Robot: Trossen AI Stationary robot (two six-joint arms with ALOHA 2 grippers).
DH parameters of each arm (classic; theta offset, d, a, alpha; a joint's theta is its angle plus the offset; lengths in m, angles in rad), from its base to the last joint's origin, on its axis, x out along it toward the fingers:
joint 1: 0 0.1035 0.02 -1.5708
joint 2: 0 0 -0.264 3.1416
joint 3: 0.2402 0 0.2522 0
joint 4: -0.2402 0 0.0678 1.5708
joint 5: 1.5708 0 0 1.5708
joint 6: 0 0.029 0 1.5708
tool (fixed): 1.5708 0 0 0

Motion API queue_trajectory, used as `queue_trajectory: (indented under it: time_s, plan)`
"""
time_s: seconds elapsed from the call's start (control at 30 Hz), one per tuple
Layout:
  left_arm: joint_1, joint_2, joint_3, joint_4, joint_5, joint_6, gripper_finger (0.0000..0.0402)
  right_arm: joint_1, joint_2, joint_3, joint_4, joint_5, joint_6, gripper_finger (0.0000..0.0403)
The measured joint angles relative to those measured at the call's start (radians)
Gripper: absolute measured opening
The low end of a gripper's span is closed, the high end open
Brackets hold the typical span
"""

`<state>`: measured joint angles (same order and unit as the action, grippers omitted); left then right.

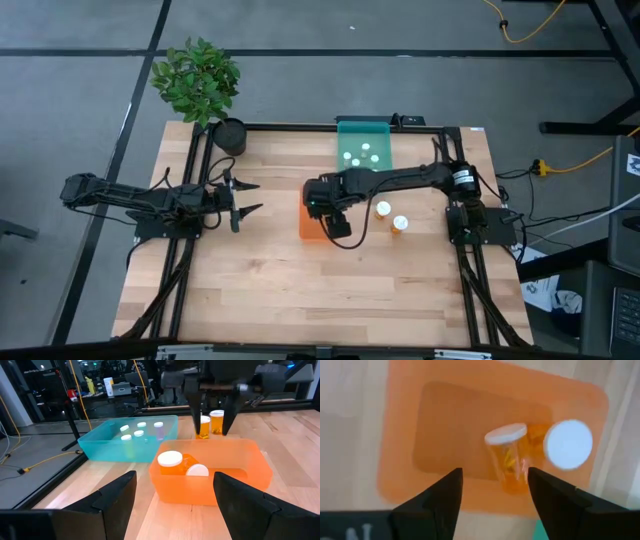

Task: Pick and place medicine bottles into bin by pill shape (circle, oval)
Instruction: Remove the orange capsule bottle from the orange bin

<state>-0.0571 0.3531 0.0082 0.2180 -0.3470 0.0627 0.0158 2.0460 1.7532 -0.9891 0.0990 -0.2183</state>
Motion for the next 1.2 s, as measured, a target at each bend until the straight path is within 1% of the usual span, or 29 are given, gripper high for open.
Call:
queue_trajectory:
  time_s: [0.07, 0.17, 0.37, 0.6, 0.7, 0.9, 1.03, 1.2]
  plan:
    - [0.0, 0.0, 0.0, 0.0, 0.0, 0.0, 0.0257, 0.0, 0.0, -0.041, 0.069, 0.017, 0.0, 0.0234]
    - [0.0, 0.0, 0.0, 0.0, 0.0, 0.0, 0.0257, -0.005, 0.0, -0.095, 0.126, 0.023, -0.007, 0.0239]
    - [0.0, 0.0, 0.0, 0.0, 0.0, 0.0, 0.0257, -0.013, 0.0, -0.156, 0.188, 0.057, -0.027, 0.024]
    - [0.0, 0.0, 0.0, 0.0, 0.0, 0.0, 0.0257, -0.024, 0.0, -0.222, 0.296, 0.056, -0.053, 0.024]
    - [0.0, 0.0, 0.0, 0.0, 0.0, 0.0, 0.0257, -0.027, 0.0, -0.243, 0.325, 0.027, -0.056, 0.024]
    - [0.0, 0.0, 0.0, 0.0, 0.0, 0.0, 0.0257, -0.033, 0.0, -0.27, 0.407, 0.022, -0.064, 0.024]
    - [0.0, 0.0, 0.0, 0.0, 0.0, 0.0, 0.0257, -0.033, 0.006, -0.271, 0.418, 0.018, -0.102, 0.024]
    - [0.0, 0.0, 0.0, 0.001, 0.0, 0.0, 0.0257, -0.033, 0.033, -0.271, 0.423, -0.008, -0.108, 0.024]
